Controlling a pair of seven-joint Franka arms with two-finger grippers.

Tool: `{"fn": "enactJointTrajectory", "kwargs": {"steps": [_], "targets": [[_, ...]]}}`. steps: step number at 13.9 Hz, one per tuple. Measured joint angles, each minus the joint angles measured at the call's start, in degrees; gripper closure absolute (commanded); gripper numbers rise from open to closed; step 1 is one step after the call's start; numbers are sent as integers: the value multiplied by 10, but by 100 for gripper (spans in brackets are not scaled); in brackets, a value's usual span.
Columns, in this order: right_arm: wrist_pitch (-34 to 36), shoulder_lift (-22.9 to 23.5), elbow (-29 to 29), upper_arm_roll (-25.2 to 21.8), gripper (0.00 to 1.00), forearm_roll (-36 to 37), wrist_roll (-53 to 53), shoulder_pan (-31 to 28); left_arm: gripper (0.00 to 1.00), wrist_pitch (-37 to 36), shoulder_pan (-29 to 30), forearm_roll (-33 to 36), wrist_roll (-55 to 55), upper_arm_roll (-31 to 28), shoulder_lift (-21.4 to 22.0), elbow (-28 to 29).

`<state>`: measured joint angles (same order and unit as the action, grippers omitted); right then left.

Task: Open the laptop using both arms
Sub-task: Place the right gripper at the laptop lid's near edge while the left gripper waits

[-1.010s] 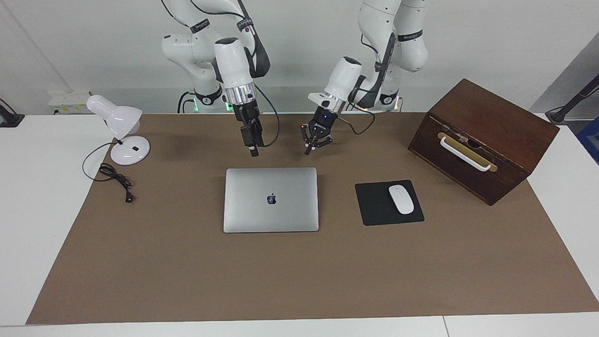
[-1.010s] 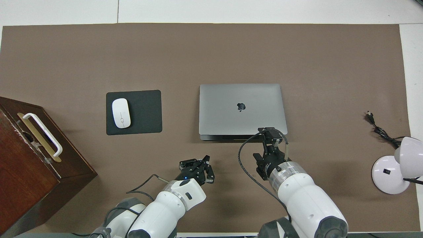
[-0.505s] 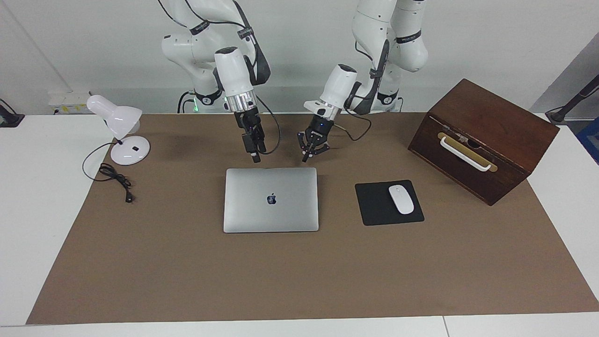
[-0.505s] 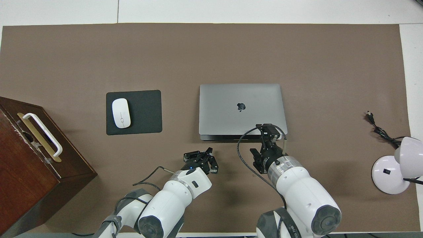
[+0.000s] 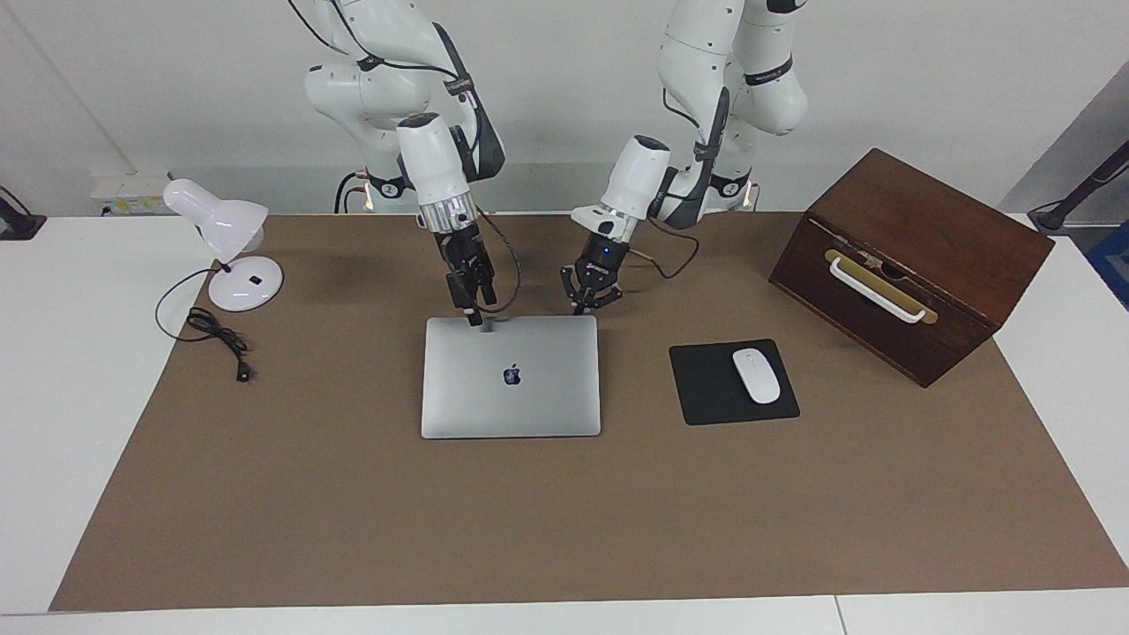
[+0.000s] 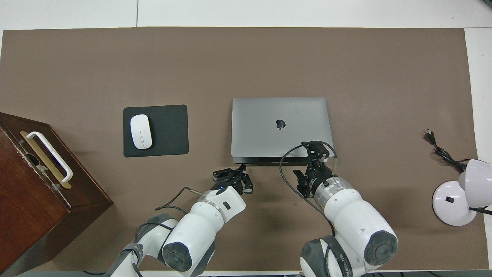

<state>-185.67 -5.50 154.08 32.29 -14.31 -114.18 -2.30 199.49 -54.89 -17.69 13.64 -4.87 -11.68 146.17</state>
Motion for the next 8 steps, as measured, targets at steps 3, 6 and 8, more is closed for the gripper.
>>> {"fn": "enactJointTrajectory", "kwargs": {"steps": [3, 6, 8], "targets": [[-1, 4, -5, 0, 1, 0, 3, -11, 100, 0, 6, 0, 0, 0, -16, -13], [-1, 11, -13, 0, 2, 0, 15, -23, 100, 1, 6, 0, 0, 0, -29, -23], [-1, 15, -18, 0, 2, 0, 21, -27, 100, 1, 6, 0, 0, 0, -30, -24]]}}
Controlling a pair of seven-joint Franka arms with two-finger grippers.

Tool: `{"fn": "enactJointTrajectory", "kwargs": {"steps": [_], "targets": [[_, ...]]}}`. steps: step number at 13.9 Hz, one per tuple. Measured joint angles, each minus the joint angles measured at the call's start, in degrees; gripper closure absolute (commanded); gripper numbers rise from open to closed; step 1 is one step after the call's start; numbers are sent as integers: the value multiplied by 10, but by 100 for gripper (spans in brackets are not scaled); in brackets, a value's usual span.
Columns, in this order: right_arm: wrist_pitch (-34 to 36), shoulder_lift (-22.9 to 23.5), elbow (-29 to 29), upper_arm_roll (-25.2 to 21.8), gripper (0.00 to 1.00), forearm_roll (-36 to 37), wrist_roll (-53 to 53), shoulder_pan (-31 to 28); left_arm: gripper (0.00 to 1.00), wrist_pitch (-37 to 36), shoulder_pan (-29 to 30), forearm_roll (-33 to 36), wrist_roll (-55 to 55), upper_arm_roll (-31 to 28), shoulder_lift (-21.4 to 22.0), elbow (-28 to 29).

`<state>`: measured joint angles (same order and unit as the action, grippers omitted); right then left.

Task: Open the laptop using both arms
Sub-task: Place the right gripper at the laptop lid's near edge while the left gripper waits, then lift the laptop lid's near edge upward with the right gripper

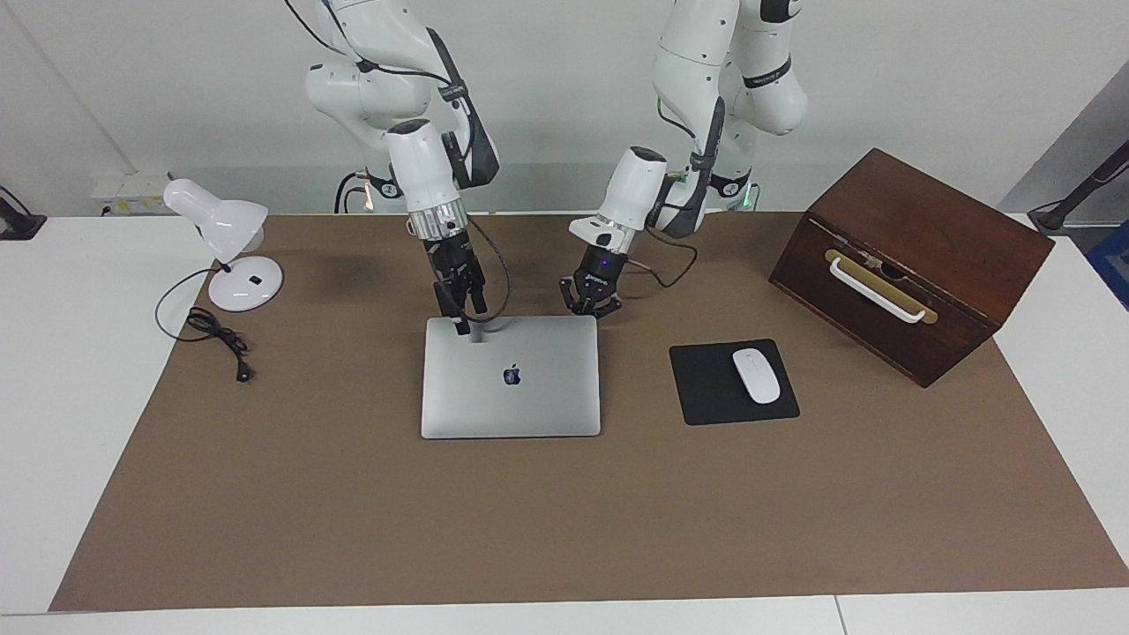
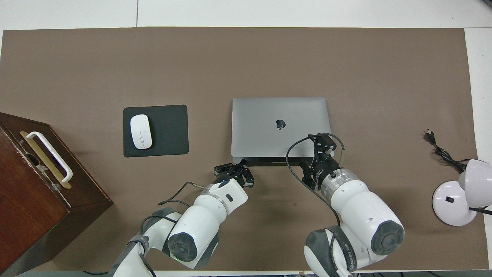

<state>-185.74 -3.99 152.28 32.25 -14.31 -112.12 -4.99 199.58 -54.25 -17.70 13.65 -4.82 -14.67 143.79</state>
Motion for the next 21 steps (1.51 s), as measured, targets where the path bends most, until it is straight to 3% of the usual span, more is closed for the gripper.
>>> {"fn": "enactJointTrajectory", "kwargs": {"steps": [21], "targets": [[0, 16, -30, -1, 2, 0, 54, -18, 100, 1, 0, 0, 0, 0, -1, 0]]}}
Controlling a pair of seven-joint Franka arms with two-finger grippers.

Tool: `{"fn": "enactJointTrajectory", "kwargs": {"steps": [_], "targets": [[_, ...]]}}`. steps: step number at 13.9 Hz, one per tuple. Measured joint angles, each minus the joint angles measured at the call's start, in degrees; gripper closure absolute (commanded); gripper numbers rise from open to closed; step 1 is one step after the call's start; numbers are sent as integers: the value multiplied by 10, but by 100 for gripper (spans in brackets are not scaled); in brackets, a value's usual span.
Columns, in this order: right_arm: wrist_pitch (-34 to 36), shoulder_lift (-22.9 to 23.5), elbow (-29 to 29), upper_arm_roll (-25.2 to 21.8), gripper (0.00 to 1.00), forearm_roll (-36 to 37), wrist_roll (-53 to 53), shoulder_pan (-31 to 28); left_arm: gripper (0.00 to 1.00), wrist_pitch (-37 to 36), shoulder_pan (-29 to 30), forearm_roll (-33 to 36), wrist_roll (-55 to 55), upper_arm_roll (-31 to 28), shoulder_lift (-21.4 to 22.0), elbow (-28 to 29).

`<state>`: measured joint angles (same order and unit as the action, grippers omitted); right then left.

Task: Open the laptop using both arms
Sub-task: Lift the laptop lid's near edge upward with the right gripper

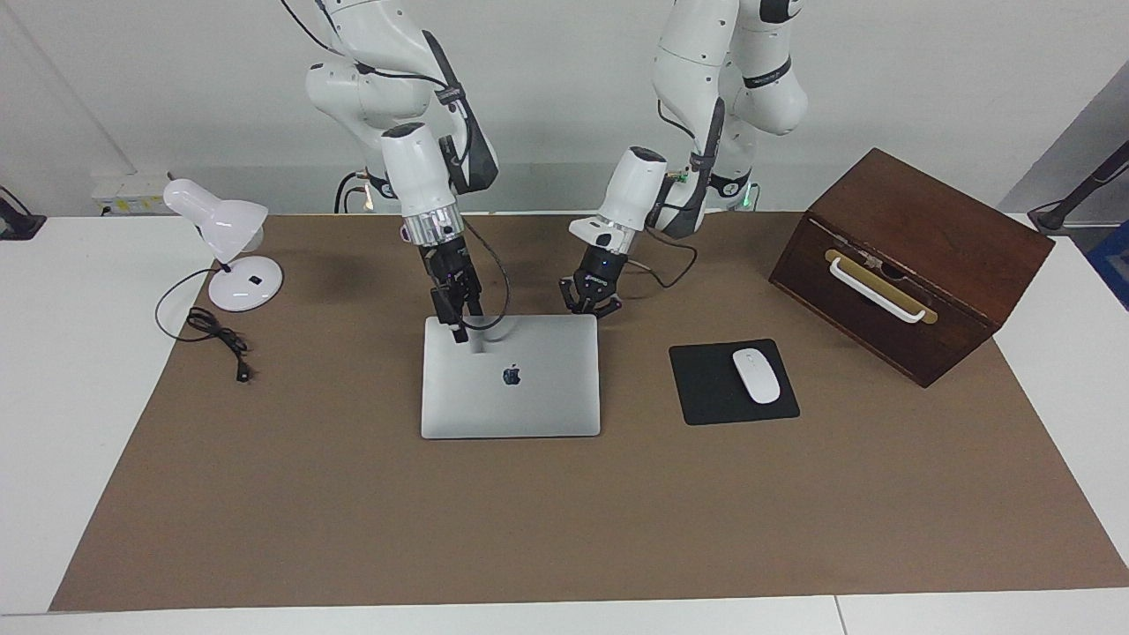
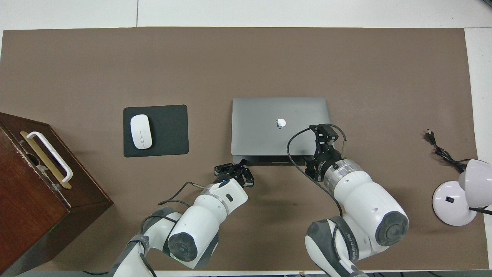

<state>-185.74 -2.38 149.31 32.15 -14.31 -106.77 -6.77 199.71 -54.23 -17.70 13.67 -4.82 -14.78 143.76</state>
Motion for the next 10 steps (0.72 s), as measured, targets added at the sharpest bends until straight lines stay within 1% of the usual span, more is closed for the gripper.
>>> {"fn": "enactJointTrajectory", "kwargs": {"steps": [10], "targets": [[0, 0, -35, 0, 2, 0, 19, -2, 100, 1, 0, 0, 0, 0, 0, 0]]}}
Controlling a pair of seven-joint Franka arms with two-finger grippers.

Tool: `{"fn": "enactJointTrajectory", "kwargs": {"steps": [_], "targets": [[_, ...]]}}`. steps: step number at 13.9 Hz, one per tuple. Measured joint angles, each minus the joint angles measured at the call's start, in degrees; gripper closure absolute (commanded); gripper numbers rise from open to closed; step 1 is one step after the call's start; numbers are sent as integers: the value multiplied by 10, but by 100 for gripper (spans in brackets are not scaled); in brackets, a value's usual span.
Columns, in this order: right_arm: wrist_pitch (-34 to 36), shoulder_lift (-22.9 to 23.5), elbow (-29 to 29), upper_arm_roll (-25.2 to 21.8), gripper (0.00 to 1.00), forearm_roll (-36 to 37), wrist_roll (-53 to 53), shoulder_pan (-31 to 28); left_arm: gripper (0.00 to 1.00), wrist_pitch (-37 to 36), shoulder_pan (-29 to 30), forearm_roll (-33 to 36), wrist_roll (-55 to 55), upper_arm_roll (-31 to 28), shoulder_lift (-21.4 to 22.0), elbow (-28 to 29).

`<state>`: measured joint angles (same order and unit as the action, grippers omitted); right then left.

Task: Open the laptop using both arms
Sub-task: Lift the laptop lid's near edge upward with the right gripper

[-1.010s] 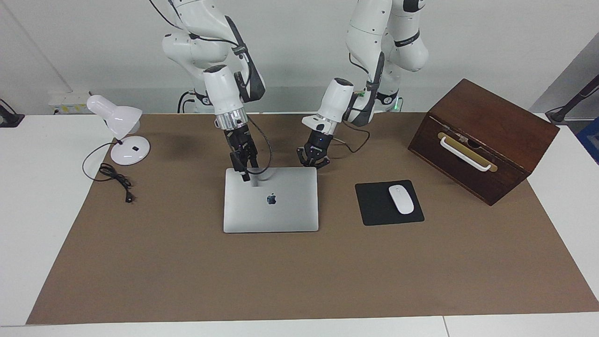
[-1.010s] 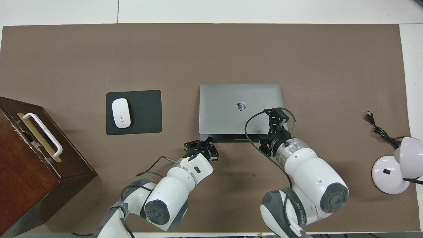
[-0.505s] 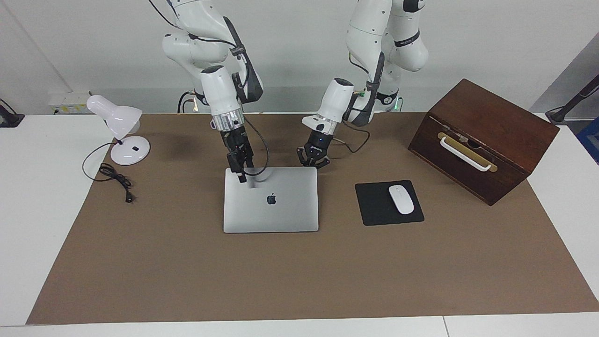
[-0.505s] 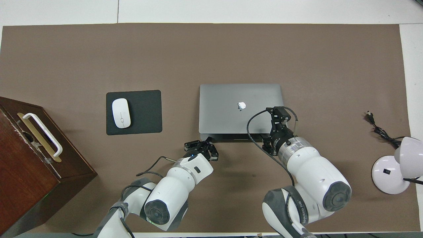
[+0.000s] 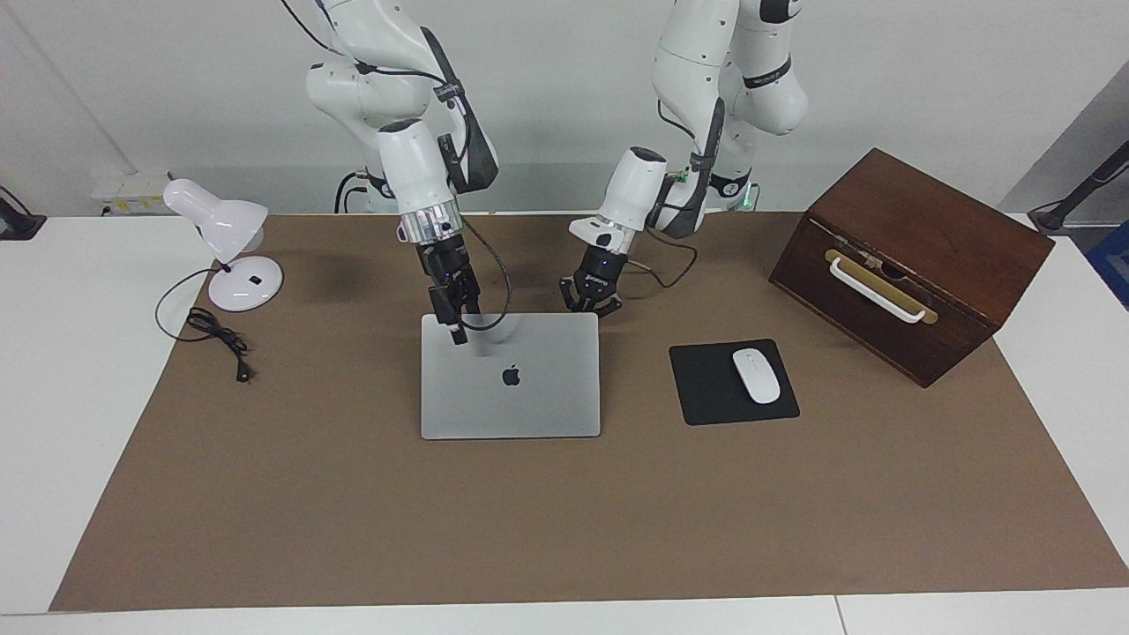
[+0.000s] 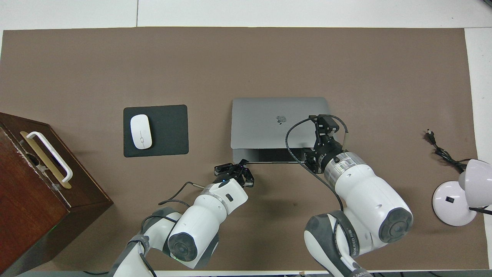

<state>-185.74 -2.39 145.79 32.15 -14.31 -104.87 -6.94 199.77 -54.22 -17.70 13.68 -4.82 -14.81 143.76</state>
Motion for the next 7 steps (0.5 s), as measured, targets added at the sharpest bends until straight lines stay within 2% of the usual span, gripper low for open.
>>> {"fn": "enactJointTrajectory", "kwargs": {"steps": [7], "targets": [[0, 0, -10, -1, 2, 0, 46, -10, 100, 0, 0, 0, 0, 0, 0, 0]]}}
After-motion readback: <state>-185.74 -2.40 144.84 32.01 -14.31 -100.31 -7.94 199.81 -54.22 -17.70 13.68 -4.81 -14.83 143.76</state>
